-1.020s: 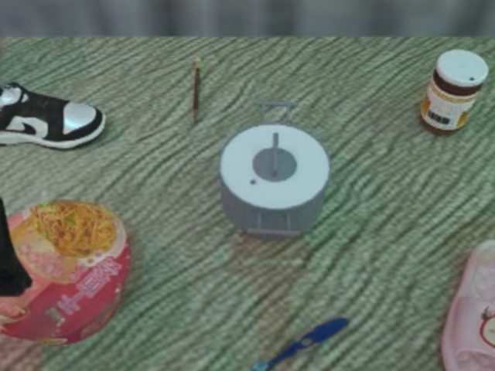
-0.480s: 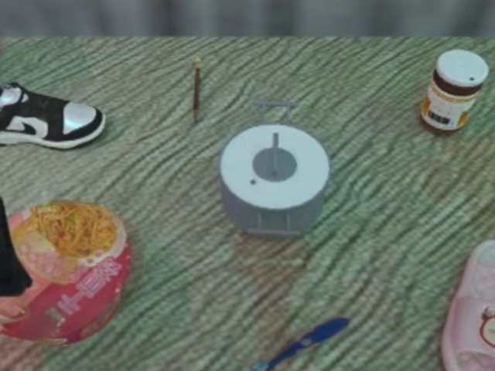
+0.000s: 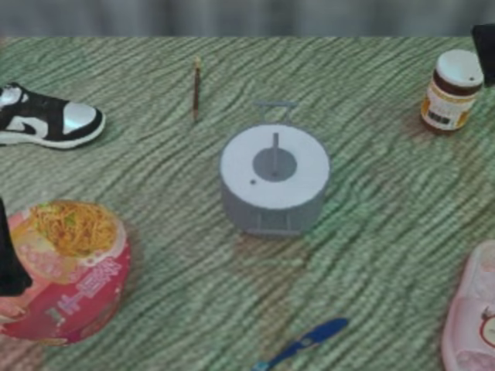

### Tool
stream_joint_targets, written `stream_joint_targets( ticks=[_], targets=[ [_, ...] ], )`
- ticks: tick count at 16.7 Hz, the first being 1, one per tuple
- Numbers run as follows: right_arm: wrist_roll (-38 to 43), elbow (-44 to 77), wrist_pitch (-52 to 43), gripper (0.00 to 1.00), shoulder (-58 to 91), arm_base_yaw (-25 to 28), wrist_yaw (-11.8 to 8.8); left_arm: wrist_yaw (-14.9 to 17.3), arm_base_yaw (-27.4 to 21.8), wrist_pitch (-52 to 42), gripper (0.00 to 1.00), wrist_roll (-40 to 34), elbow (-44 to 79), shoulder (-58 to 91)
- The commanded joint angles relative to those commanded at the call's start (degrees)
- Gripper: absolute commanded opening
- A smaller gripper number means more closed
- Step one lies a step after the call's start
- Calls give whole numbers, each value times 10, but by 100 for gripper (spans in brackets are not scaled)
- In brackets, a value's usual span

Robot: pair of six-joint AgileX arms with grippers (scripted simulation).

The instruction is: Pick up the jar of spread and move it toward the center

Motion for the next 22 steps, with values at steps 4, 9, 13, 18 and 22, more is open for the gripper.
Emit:
stream_joint_targets(
  ticks=[4, 9, 13, 18, 22],
  targets=[
    [-8, 221, -93, 100, 189, 5, -7, 0, 0, 0, 100, 0, 0, 0],
    [-17, 455, -167, 100, 354, 11, -15, 0, 0, 0, 100, 0, 0, 0],
    [-22, 568, -193, 100, 420, 14, -20, 0, 0, 0, 100, 0, 0, 0],
    [-23, 591, -197, 100, 432, 14, -21, 0, 0, 0, 100, 0, 0, 0],
    [-23, 588, -195, 100, 431, 11, -21, 0, 0, 0, 100, 0, 0, 0]
  ],
)
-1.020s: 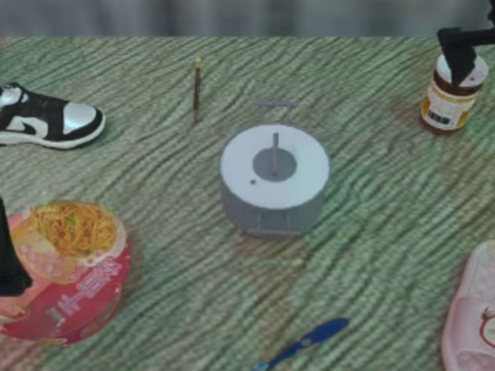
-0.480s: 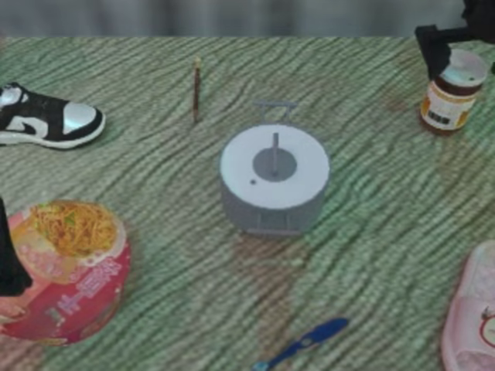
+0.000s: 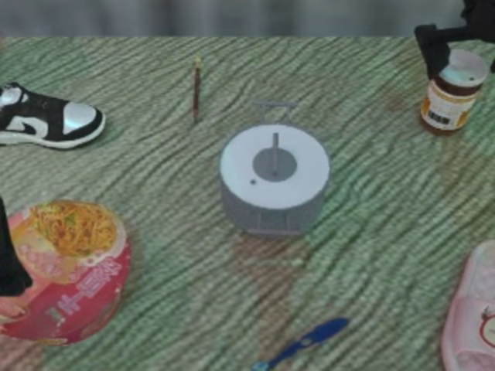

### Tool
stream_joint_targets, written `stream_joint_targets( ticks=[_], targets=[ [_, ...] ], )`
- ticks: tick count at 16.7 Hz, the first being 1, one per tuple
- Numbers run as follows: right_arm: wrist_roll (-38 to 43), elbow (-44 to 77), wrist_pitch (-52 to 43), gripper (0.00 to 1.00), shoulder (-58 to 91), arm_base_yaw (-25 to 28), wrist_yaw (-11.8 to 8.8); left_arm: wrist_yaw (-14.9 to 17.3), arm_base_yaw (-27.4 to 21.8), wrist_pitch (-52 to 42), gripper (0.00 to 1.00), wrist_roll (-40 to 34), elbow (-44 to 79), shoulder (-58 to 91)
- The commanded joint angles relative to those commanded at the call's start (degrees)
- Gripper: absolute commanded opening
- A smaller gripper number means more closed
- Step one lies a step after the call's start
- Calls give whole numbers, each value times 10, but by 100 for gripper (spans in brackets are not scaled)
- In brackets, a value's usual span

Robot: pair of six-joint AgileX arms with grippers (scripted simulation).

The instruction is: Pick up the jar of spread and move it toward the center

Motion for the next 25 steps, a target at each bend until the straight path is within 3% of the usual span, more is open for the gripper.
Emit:
stream_joint_targets(
  ticks=[8, 13, 25],
  targets=[
    [1, -112, 103, 100, -7, 4, 0, 0, 0, 0, 100, 0, 0, 0],
    [1, -127, 117, 100, -8, 4, 0, 0, 0, 0, 100, 0, 0, 0],
    [1, -127, 117, 10, -8, 4, 0, 0, 0, 0, 100, 0, 0, 0]
  ],
)
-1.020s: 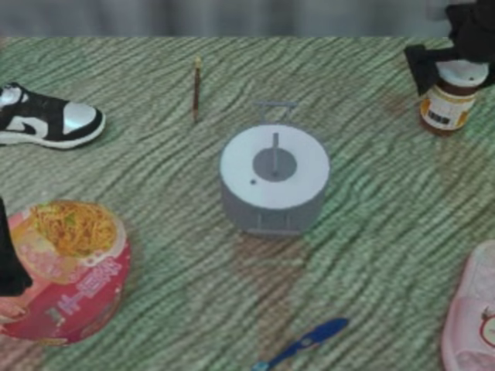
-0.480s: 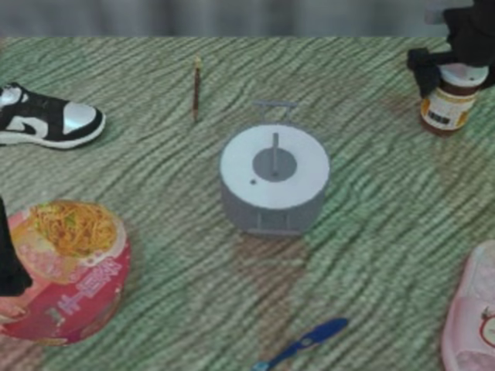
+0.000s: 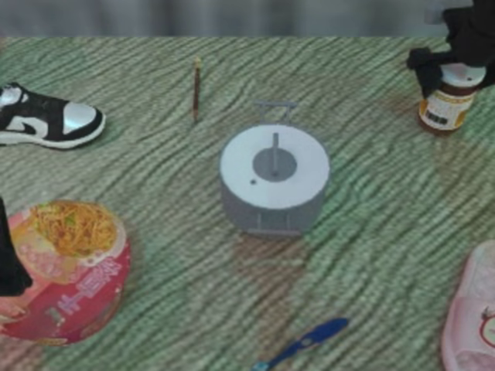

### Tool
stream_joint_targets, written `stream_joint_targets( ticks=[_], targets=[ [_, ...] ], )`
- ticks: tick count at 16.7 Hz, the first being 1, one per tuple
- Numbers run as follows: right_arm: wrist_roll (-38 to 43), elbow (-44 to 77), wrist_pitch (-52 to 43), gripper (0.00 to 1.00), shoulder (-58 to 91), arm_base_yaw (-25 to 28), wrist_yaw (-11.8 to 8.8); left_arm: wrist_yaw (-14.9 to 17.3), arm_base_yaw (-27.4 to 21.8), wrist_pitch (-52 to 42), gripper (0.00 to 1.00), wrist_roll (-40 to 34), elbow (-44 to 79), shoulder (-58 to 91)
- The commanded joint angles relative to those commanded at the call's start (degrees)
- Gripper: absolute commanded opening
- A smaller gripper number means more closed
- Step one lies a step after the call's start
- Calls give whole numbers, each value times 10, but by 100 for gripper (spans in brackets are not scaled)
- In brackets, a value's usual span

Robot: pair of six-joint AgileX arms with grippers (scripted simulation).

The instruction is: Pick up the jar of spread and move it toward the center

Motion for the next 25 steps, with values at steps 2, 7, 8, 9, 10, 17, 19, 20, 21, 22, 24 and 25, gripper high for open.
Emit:
stream_joint_targets(
  ticks=[2, 7, 8, 9, 10, 17, 19, 20, 21, 22, 24, 25],
  targets=[
    [0, 0, 0, 0, 0, 0, 0, 0, 0, 0, 100, 0, 0, 0],
    [0, 0, 0, 0, 0, 0, 0, 0, 0, 0, 100, 0, 0, 0],
    [0, 0, 0, 0, 0, 0, 0, 0, 0, 0, 100, 0, 0, 0],
    [0, 0, 0, 0, 0, 0, 0, 0, 0, 0, 100, 0, 0, 0],
    [1, 0, 0, 0, 0, -2, 0, 0, 0, 0, 100, 0, 0, 0],
    [4, -131, 19, 0, -120, 3, -2, 0, 0, 0, 100, 0, 0, 0],
    [6, -209, 27, 0, -184, 5, -2, 0, 0, 0, 100, 0, 0, 0],
    [7, -249, 31, 0, -215, 7, -2, 0, 0, 0, 100, 0, 0, 0],
    [8, -286, 35, 0, -246, 8, -2, 0, 0, 0, 100, 0, 0, 0],
    [8, -320, 39, 0, -275, 10, -3, 0, 0, 0, 100, 0, 0, 0],
    [8, -369, 44, 0, -321, 12, -3, 0, 0, 0, 100, 0, 0, 0],
    [9, -385, 46, 0, -337, 13, -3, 0, 0, 0, 100, 0, 0, 0]
  ],
)
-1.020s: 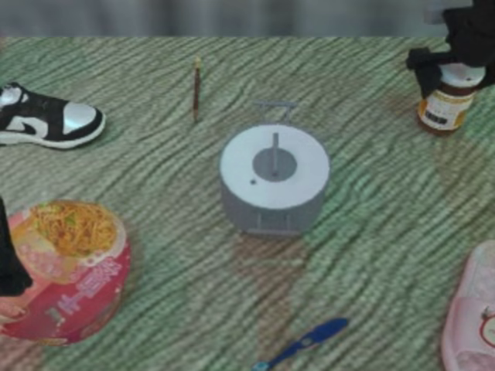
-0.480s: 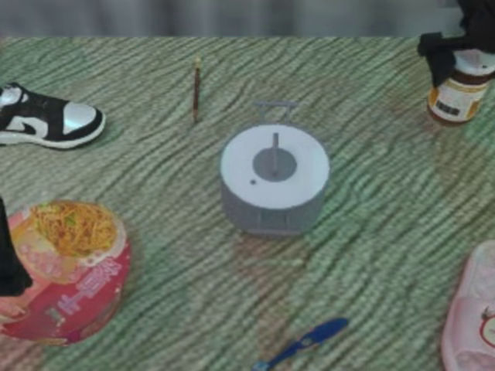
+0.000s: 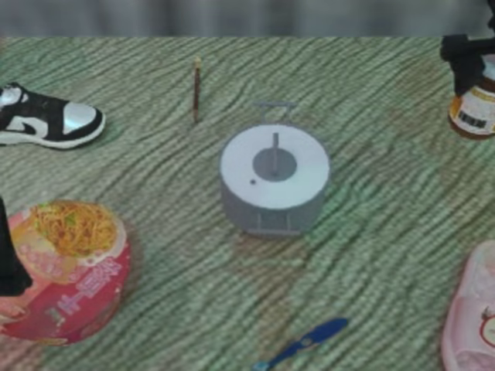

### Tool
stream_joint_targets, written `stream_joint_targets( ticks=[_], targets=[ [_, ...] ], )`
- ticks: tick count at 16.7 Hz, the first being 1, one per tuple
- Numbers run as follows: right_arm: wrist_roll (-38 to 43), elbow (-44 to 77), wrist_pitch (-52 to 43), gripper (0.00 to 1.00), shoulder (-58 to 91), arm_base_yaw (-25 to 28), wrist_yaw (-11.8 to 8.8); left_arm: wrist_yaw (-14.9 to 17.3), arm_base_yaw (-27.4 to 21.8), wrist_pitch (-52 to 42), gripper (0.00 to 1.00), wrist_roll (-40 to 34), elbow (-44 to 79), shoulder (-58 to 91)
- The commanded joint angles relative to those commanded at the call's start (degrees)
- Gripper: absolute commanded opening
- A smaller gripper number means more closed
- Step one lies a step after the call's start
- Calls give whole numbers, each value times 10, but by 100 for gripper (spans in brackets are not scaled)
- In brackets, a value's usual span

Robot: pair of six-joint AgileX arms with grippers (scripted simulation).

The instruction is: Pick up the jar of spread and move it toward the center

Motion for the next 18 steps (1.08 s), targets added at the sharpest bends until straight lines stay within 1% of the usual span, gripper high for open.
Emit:
stream_joint_targets(
  ticks=[7, 10, 15, 18],
  targets=[
    [10, -20, 7, 0, -14, 4, 1, 0, 0, 0, 100, 0, 0, 0],
    [60, -69, 40, 0, -30, 34, 10, 0, 0, 0, 100, 0, 0, 0],
    [178, -184, 115, 0, -64, 104, 33, 0, 0, 0, 100, 0, 0, 0],
    [215, -221, 141, 0, -75, 129, 41, 0, 0, 0, 100, 0, 0, 0]
  ],
)
